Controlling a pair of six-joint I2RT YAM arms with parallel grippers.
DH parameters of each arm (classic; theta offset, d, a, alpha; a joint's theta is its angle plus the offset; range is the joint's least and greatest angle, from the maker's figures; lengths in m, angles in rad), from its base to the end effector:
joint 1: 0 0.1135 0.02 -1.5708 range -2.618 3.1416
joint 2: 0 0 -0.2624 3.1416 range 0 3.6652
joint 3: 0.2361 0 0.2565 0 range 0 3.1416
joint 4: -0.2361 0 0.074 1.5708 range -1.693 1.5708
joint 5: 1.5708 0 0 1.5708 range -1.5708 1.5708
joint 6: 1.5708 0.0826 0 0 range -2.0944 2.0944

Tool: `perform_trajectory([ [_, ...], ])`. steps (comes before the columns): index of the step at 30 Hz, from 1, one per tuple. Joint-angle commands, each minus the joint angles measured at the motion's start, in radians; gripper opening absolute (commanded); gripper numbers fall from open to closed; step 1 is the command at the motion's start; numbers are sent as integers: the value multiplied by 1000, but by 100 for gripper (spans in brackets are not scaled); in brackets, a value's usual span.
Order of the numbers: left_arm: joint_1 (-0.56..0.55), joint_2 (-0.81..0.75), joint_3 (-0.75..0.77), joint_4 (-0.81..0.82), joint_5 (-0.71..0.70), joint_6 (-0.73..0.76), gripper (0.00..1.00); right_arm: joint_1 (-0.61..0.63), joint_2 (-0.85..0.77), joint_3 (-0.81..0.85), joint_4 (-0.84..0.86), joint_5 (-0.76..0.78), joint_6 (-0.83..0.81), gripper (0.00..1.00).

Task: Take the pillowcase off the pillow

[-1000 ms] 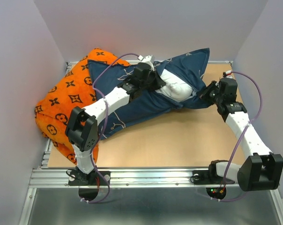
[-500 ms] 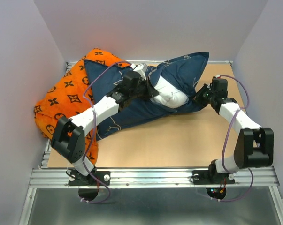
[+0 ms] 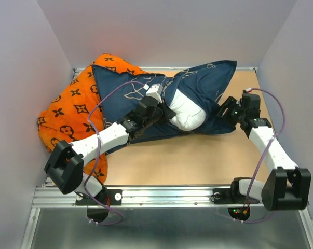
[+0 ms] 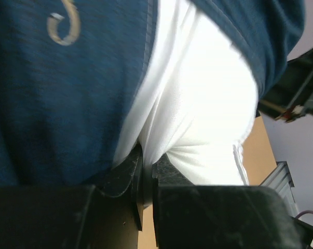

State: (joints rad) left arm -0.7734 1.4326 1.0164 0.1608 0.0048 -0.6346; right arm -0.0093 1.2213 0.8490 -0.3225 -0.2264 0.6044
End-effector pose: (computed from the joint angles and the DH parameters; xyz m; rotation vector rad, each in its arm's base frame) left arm 0.2772 -0.2711 0.2879 0.1384 1.9390 -0.9755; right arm 0.3031 0.0157 0.2263 0.5794 2.2348 0.5671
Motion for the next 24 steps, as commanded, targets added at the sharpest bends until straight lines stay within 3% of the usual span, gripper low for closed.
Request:
perform_trajectory([
  [1, 28, -26, -9, -122, -172, 26, 0, -73, -135, 16, 63, 234, -40, 68],
  [6, 22, 12, 27, -127, -164, 42, 0, -66, -233, 45, 117, 23, -58, 72],
  [11, 8, 29, 42, -129, -164, 52, 0, -5, -207, 99, 114, -25, -109, 76],
  [17, -20, 46, 62, -135, -170, 59, 0, 288, -100, 185, 96, 214, -201, 80],
  [24, -44, 45, 71, -142, -166, 67, 0, 436, -11, 251, 83, 446, -226, 82],
])
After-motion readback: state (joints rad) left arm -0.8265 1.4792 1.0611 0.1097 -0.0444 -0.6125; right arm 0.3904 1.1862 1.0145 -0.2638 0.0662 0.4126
